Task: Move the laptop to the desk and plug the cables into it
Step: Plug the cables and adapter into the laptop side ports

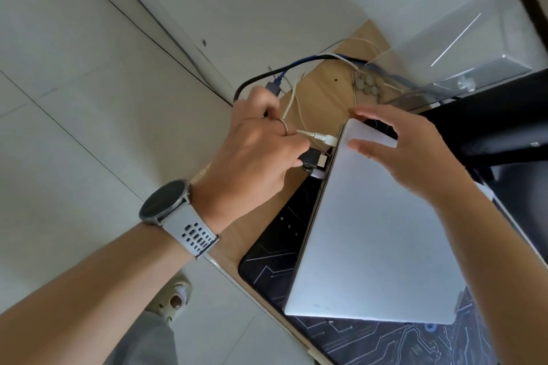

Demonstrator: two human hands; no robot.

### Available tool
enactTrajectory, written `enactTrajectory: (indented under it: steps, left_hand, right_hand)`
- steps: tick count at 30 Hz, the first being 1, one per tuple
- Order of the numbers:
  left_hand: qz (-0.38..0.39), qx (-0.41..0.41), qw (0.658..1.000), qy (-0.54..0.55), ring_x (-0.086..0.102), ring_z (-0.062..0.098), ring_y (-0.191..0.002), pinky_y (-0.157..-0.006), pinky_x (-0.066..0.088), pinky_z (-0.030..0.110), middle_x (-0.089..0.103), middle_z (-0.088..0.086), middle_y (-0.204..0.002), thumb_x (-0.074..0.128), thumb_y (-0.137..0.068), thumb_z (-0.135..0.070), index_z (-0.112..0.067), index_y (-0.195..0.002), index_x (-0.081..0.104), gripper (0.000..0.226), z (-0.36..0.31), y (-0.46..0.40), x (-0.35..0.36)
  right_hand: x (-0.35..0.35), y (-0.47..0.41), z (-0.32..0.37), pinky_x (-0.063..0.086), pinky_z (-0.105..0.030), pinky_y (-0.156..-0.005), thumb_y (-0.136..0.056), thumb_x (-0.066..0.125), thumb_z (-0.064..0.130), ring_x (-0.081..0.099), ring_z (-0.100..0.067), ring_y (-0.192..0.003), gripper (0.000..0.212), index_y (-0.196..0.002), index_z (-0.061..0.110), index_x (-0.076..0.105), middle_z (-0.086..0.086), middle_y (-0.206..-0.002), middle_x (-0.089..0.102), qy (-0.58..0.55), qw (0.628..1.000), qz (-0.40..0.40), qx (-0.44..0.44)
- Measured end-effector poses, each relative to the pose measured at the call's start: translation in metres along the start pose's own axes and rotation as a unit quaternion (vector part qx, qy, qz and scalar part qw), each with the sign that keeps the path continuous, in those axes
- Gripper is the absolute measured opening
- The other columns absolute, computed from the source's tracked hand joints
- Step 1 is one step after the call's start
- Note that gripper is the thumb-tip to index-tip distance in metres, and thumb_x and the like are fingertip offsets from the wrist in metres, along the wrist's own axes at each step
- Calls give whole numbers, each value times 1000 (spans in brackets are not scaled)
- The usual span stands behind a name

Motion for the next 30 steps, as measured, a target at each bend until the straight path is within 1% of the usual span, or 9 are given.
enactTrajectory:
  steps: [2, 3, 6, 9, 12, 17, 22, 27, 30]
  left_hand:
    - [39, 16, 999, 19, 30, 19, -89, -70, 45, 42, 59, -6, -55, 67, -69, -20, -8, -60, 65, 15, 3, -9, 4]
    - [55, 19, 998, 24, 29, 19, -88, -69, 46, 43, 58, -5, -53, 67, -68, -20, -8, -58, 64, 16, 6, -14, 4]
    - [68, 9, 997, 25, 29, 20, -86, -62, 40, 38, 50, -4, -49, 75, -62, -9, -7, -54, 61, 16, 9, -23, 2]
    - [73, -6, 997, 37, 32, 20, -84, -64, 28, 32, 21, -16, -55, 81, -49, 3, -9, -51, 55, 29, 5, -28, 6]
    - [87, 11, 995, 43, 29, 16, -81, -63, 25, 31, 10, -17, -59, 80, -39, 10, -9, -48, 48, 38, -1, -32, 14]
    - [121, 28, 991, 42, 32, 16, -79, -57, 20, 27, 11, -14, -56, 83, -42, 7, -7, -51, 53, 34, 1, -35, 18]
    - [150, 30, 985, 80, 52, 28, -74, -55, 10, 12, 5, -16, -67, 87, -50, -2, -7, -56, 58, 30, 6, -34, 23]
    - [151, 48, 984, 82, 51, 27, -74, -53, 12, 13, 4, -17, -69, 88, -53, -7, -8, -54, 55, 34, 8, -35, 25]
    - [154, 92, 981, 73, 47, 21, -75, -53, 20, 20, 3, -18, -70, 88, -56, -13, -8, -52, 53, 35, 5, -36, 25]
  right_hand:
    - [3, -5, -1, 31, -3, -95, -82, 70, 33, 49, 5, -112, 40, -121, 25, 63, 20, -115, 59, -5, 1000, 20, 5]
    - [5, -7, -3, 35, -13, -100, -81, 69, 34, 52, 1, -115, 41, -120, 24, 65, 16, -118, 62, -8, 999, 32, 9]
    - [8, -12, -5, 38, -29, -104, -79, 70, 35, 54, -3, -119, 40, -118, 24, 66, 11, -119, 66, -25, 998, 57, 21]
    - [7, -13, -4, 38, -28, -102, -78, 71, 33, 55, -1, -116, 34, -112, 27, 69, 15, -113, 67, -41, 997, 62, 27]
    - [7, -14, -2, 39, -31, -103, -78, 72, 33, 56, -1, -115, 32, -109, 29, 69, 18, -111, 67, -44, 996, 65, 30]
    - [7, -15, -3, 37, -31, -103, -73, 70, 41, 54, 0, -116, 37, -108, 32, 69, 21, -112, 66, -54, 996, 69, 33]
    - [9, -15, -5, 40, -31, -101, -77, 73, 31, 57, -2, -113, 30, -107, 30, 70, 17, -110, 68, -73, 994, 66, 38]
    - [8, -14, -6, 41, -27, -98, -76, 74, 29, 58, 2, -109, 28, -104, 31, 71, 18, -106, 69, -91, 993, 61, 39]
    - [8, -14, -7, 42, -32, -100, -76, 75, 28, 58, 1, -109, 27, -102, 31, 71, 17, -105, 70, -108, 991, 58, 44]
Point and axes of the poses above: each hand's wrist, its own y-axis away from the middle knuckle, its own x-axis out of the palm, z = x × y, the point moved 7 cm from there along -y, towards the middle knuckle
